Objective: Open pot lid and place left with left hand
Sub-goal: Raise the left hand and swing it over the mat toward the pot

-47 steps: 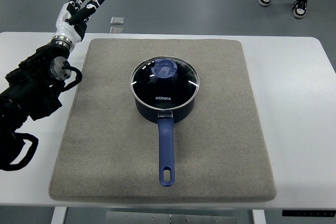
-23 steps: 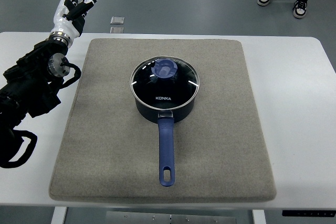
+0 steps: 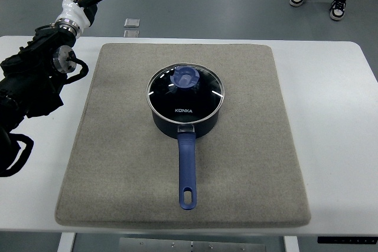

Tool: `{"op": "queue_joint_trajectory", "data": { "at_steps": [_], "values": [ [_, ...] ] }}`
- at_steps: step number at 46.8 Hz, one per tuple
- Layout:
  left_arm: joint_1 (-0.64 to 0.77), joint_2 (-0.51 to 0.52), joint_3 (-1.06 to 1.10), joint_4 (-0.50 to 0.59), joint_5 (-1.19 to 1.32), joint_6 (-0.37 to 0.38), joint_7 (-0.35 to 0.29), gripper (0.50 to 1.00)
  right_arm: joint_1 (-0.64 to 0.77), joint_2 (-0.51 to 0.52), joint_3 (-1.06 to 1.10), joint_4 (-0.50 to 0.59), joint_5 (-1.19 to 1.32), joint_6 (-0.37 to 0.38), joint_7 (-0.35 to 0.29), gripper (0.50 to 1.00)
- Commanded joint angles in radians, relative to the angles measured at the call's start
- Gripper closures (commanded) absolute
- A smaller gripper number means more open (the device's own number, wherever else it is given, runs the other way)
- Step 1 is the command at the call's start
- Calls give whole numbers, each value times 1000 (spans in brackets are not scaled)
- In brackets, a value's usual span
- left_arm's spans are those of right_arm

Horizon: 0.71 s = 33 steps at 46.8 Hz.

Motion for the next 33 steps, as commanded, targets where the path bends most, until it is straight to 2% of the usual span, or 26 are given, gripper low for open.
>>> {"op": "queue_joint_trajectory", "data": {
  "at_steps": [1,14,22,33],
  "values": [
    [-14,15,34,-2,-2,0,0,512,0,0,0,0,0,0,0,583],
    [-37,50,23,5,-4,0,0,512,0,0,0,0,0,0,0,583],
    [-36,52,32,5,-2,28,0,512,0,0,0,0,0,0,0,583],
    [-63,79,35,-37,1,36,0,512,0,0,0,0,0,0,0,583]
  ]
}}
